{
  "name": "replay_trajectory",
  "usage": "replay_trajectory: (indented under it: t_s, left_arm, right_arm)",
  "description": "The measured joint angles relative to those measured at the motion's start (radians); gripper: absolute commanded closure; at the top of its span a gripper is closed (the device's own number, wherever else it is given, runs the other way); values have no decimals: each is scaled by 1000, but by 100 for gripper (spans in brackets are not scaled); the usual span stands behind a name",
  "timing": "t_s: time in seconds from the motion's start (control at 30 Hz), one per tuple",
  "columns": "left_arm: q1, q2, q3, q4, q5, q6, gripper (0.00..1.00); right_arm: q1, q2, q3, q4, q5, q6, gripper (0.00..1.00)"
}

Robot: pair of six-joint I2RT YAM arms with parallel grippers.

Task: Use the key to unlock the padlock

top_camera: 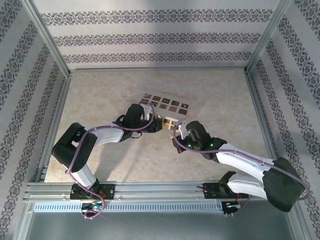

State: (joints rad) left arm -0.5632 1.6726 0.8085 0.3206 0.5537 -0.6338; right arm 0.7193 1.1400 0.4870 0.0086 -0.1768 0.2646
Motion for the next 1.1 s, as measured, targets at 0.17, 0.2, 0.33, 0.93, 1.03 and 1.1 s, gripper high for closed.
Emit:
replay_trajectory:
  t_s: [0.17,0.2,0.33,0.93,1.03,1.1]
  left_arm:
    - [-1,0,3,-9,8,-15,73]
    - [-2,0,3,-11,8,-20,73]
    - [-7,0,3,-13,13,-39,73]
    - [-25,-7,3,-16,10,-84,74]
    - [-26,-7,3,-16,10,-84,74]
    - [-26,-7,3,-16,10,-85,74]
  right_arm:
    - [30,60,-9,61,63,-21,100]
    - [36,74,-9,74,77,-27,100]
    - [52,118,-9,121,124,-39,100]
    - [64,225,-9,245,225,-101,100]
    - [64,239,-5,263,232,-108,100]
    - [64,246,-1,280,233,-111,100]
